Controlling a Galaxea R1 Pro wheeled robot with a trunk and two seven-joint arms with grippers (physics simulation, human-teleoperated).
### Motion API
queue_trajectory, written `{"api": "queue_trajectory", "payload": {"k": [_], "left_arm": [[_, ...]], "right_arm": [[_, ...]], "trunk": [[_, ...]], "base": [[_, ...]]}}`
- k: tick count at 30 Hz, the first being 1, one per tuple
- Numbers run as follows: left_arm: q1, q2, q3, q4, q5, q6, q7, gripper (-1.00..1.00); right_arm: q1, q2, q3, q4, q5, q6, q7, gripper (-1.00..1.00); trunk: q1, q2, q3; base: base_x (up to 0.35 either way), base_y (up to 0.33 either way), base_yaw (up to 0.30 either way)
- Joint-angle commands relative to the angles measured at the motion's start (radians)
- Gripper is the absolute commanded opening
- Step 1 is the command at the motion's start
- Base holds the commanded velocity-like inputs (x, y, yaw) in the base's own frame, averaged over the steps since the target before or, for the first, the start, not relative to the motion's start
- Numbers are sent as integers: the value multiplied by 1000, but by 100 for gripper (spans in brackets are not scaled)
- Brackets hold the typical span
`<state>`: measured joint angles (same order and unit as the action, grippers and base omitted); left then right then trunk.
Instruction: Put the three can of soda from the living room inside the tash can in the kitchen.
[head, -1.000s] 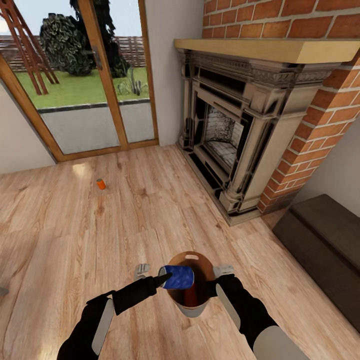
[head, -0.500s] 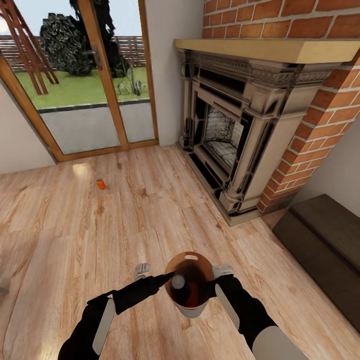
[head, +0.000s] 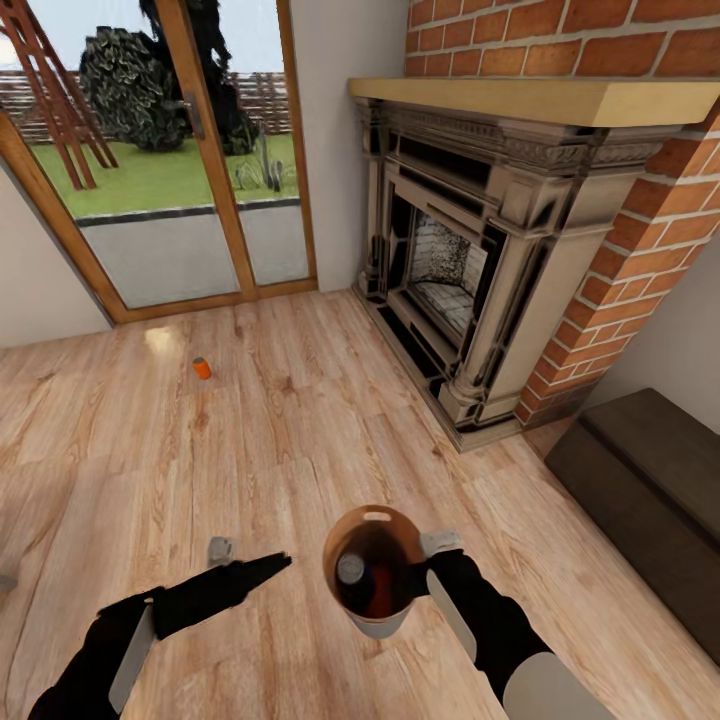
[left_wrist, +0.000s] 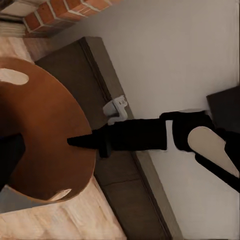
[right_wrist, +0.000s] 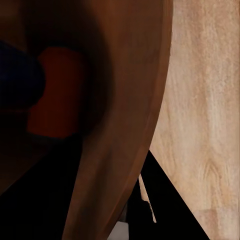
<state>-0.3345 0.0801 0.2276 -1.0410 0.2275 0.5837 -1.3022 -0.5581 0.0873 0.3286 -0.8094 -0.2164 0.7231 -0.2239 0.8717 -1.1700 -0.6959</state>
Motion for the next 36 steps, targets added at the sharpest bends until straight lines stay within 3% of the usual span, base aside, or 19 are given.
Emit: {"api": "queue_trajectory", "payload": {"k": [1,5,6,10,14,21,26,29,36], "left_arm": [[0,9,13,2,0,0,-13,100],[0,48,71,7,-1,-2,-44,100],[0,77,91,8,-1,-2,-52,100],[0,119,111,15,-2,-4,-57,100],[0,149,138,88,-7,-10,-52,100],[0,182,149,199,-9,-64,33,100],[0,191,149,314,-10,-181,142,100],[0,192,149,338,-10,-226,160,100],[0,193,149,353,-10,-254,171,100]], "right_arm": [[0,0,2,0,-4,-1,0,-100],[0,0,5,0,-4,-2,1,-100],[0,0,6,-1,-4,-2,1,-100],[0,0,7,-1,-4,-3,1,-100],[0,0,7,-1,-4,-3,0,-100],[0,0,7,-1,-4,-4,1,-100],[0,0,7,-1,-4,-4,0,-100],[0,0,7,-1,-4,-4,0,-100],[0,-1,7,-1,-3,-4,0,-100]], "trunk": [[0,0,0],[0,0,0],[0,0,0],[0,0,0],[0,0,0],[0,0,2],[0,0,9],[0,0,14],[0,0,26]], "base": [[0,0,0],[0,0,0],[0,0,0],[0,0,0],[0,0,0],[0,0,0],[0,0,0],[0,0,0],[0,0,0]]}}
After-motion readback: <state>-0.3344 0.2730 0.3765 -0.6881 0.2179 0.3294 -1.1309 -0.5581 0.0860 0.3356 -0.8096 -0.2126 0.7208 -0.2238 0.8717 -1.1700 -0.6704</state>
